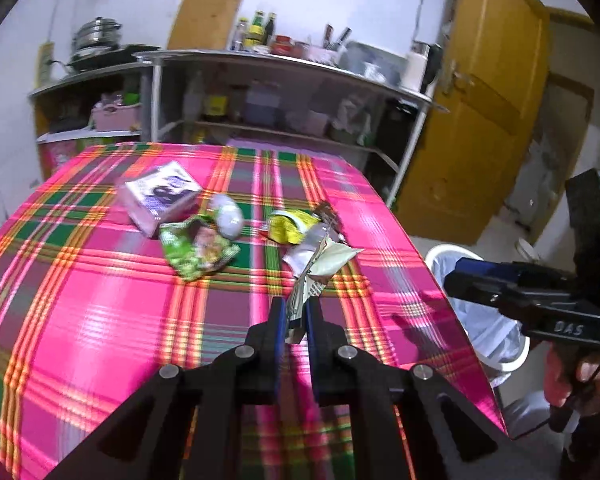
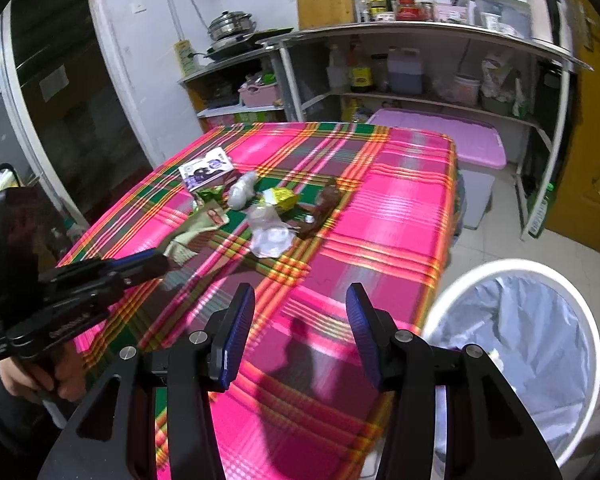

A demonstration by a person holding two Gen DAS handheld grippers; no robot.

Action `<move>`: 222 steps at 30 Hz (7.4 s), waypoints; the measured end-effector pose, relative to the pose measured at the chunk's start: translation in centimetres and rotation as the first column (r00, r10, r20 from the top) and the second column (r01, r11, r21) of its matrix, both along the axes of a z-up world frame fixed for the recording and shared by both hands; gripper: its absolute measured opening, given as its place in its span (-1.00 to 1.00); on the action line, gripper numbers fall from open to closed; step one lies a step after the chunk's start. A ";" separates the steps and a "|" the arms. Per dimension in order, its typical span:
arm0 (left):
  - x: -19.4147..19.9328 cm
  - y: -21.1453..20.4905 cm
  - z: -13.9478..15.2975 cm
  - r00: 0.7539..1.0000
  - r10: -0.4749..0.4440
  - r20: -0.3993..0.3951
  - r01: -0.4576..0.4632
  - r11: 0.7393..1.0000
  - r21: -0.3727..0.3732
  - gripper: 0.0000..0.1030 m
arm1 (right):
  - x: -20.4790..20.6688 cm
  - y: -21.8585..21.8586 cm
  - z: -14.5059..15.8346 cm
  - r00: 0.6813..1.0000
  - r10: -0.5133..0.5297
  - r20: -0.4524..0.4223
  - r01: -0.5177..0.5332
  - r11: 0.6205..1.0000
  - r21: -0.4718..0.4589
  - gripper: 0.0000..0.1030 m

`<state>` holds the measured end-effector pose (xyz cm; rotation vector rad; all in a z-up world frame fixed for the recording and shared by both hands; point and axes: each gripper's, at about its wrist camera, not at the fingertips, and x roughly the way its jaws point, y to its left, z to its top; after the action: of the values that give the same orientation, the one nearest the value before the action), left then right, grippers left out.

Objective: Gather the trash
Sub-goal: 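Lift the wrapper with left gripper while right gripper grasps the clear plastic cup, then carry wrapper and cup over the bin with both grippers, then open both grippers to drop the wrapper and cup into the bin, then move both grippers back toward the green snack bag and yellow wrapper, then grasp the green snack bag with left gripper while right gripper grasps yellow wrapper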

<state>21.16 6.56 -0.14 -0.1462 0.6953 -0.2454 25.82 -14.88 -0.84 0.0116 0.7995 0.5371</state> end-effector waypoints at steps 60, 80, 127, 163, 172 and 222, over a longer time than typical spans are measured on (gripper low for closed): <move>-4.4 -6.0 3.0 0.998 -0.044 0.044 0.045 0.999 -0.026 -0.80 | -5.6 -5.6 3.3 0.992 -0.118 0.050 0.116 0.992 0.047 -0.47; -1.3 -17.6 0.8 0.965 -0.262 -0.035 0.261 0.965 -0.020 -0.80 | -6.7 -15.8 0.6 0.943 -0.332 -0.016 0.333 0.940 0.075 -0.47; -0.6 -16.0 1.1 0.971 -0.238 -0.029 0.236 0.969 -0.074 -0.71 | -7.4 -15.6 1.0 0.951 -0.311 -0.005 0.309 0.945 0.102 -0.06; 0.3 2.7 2.4 0.988 0.154 -0.004 -0.154 0.988 -0.029 -0.25 | -1.7 -0.4 3.8 0.996 0.049 0.073 -0.051 0.999 0.015 0.04; 5.7 4.8 -0.3 0.972 0.221 -0.076 -0.225 0.973 -0.047 -0.12 | 1.4 1.8 2.7 0.995 0.077 0.062 -0.077 0.997 -0.012 0.08; 4.5 4.9 -1.4 0.985 0.161 -0.060 -0.166 0.983 -0.081 -0.88 | 8.1 7.4 -1.5 0.993 0.118 -0.023 -0.119 0.990 -0.072 -0.21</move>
<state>25.66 11.46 -1.59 -0.2920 0.7220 -0.1142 33.94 -7.51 -2.34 -0.0996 0.8414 0.6200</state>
